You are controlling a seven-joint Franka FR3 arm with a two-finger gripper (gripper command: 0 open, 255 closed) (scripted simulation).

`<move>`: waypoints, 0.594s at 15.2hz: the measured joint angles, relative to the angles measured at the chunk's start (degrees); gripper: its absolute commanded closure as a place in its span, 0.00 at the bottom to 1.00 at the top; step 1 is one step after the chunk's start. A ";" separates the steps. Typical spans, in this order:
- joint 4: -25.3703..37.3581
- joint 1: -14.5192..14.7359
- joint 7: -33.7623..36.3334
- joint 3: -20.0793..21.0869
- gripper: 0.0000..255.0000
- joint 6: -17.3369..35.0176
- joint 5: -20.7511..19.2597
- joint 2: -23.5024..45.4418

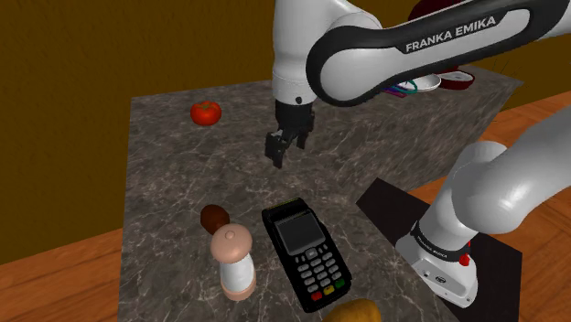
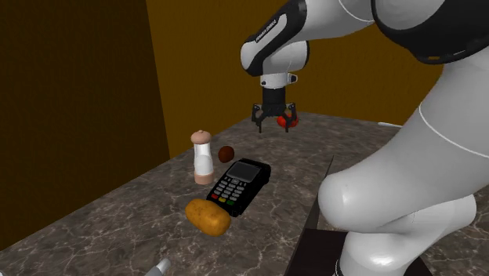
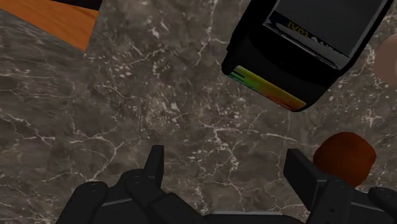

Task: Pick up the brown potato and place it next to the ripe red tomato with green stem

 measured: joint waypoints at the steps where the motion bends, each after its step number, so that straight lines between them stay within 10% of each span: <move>1: 0.66 0.03 1.57 1.34 0.00 1.54 -0.47 2.06; 9: 10.19 0.03 14.91 9.68 0.00 8.26 -9.05 18.63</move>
